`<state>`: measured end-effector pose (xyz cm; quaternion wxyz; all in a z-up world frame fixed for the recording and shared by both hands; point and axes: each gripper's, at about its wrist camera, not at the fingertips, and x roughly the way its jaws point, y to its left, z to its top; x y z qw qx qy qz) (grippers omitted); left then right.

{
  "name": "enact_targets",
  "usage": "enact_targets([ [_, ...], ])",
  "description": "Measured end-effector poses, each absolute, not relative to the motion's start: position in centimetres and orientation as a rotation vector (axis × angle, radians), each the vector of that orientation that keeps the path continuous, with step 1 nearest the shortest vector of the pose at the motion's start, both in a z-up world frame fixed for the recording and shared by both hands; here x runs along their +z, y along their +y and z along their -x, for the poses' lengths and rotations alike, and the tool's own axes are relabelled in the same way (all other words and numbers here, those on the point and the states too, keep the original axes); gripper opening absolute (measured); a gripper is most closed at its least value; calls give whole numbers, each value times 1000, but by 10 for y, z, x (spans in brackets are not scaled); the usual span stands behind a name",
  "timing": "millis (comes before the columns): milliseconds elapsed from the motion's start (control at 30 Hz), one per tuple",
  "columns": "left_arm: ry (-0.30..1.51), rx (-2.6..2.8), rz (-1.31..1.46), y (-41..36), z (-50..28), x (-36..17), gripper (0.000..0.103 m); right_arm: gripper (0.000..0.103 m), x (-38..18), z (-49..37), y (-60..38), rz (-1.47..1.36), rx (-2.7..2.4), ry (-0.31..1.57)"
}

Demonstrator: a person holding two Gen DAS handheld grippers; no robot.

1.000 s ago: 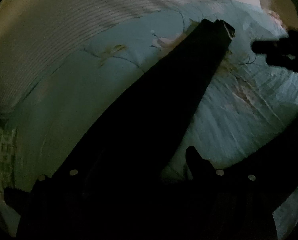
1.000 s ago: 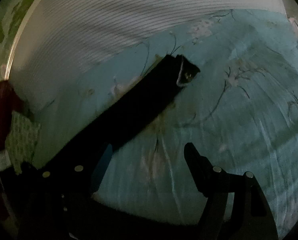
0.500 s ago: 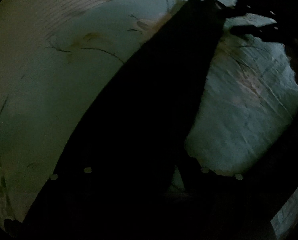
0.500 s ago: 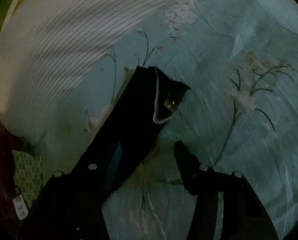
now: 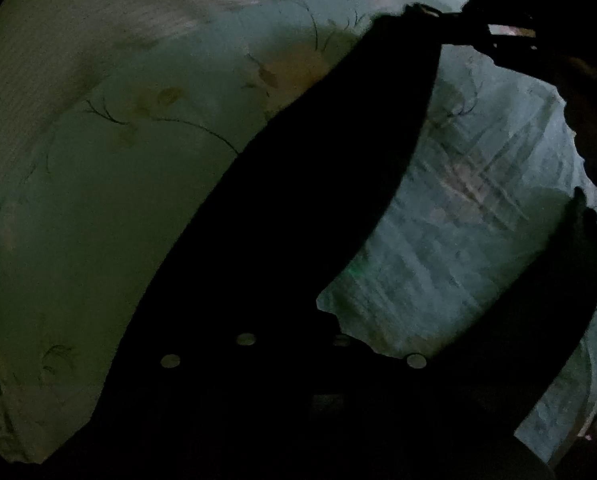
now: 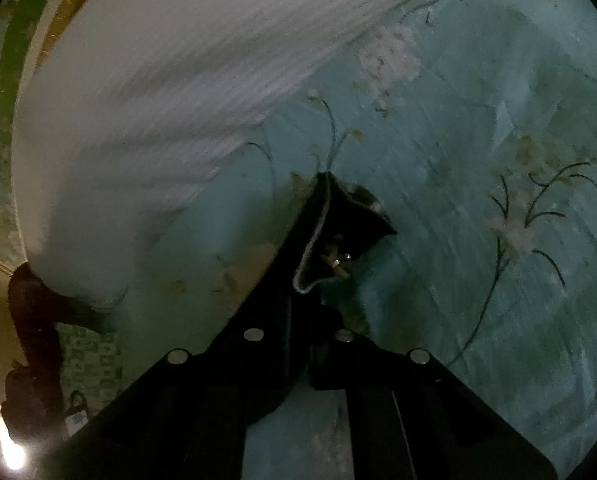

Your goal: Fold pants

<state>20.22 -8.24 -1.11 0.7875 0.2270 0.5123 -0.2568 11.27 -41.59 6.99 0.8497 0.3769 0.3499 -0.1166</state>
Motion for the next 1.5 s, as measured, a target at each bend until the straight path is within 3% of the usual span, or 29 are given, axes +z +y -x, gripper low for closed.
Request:
enact_targets([
  [233, 1070, -624, -455, -68, -185, 22, 4, 6, 91, -69, -402, -817, -253, 724],
  [733, 1022, -750, -492, -58, -79, 41, 4, 6, 83, 61, -366, -911, -368, 740],
  [1500, 1123, -779, -552, -45, -34, -15, 5, 6, 30, 128, -337, -900, -555, 856],
])
